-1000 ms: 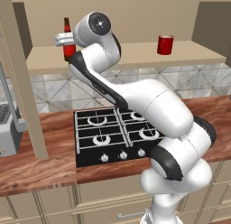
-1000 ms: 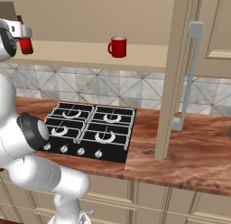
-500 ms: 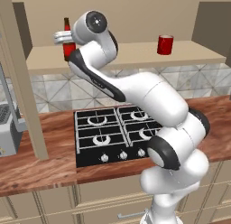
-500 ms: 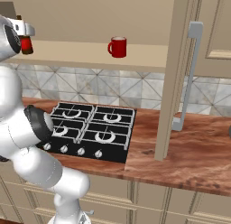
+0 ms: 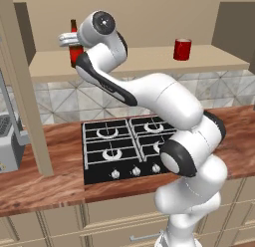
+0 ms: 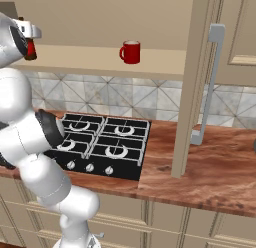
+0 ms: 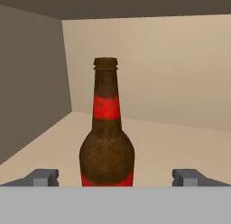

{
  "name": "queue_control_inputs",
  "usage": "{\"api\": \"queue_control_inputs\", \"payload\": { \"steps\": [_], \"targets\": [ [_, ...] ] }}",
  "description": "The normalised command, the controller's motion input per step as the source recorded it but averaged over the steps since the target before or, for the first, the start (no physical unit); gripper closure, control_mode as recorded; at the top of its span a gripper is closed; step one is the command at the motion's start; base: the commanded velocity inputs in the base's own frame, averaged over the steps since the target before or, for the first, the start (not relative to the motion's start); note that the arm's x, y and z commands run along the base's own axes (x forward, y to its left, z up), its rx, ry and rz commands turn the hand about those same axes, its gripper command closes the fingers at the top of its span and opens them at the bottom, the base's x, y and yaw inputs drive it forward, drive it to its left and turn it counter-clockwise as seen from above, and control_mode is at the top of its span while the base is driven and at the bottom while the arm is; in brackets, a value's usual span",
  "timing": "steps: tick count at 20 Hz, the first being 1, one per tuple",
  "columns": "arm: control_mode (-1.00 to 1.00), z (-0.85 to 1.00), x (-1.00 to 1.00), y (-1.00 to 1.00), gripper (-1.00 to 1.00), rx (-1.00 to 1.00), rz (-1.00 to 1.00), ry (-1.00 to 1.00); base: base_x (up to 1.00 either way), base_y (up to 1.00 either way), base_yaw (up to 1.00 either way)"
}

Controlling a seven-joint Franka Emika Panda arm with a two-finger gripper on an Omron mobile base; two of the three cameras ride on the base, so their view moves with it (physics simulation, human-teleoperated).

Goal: Open the cabinet directly in front. Then move the beer and the mug to the dining counter with the jar on it.

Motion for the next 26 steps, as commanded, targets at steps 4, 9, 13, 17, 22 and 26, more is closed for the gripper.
{"api": "queue_control_inputs", "payload": {
  "steps": [4,9,13,17,22,26],
  "targets": [
    [-1.0,-0.01,0.21,0.06,-1.0,0.0,0.0,0.0,0.0,0.0,0.0],
    [-1.0,-0.01,0.17,0.05,-1.0,0.01,0.0,0.0,0.0,0.0,0.0],
    [-1.0,-0.03,0.12,0.05,-1.0,0.02,0.0,0.0,0.0,0.0,0.0],
    [-1.0,-0.02,0.08,0.04,-1.0,0.02,0.0,0.0,0.0,0.0,0.0],
    [-1.0,-0.05,0.08,0.02,-1.0,0.02,0.0,0.0,0.0,0.0,0.0],
    [-1.0,-0.07,0.13,0.0,-1.0,0.01,0.0,0.0,0.0,0.0,0.0]
  ]
}}
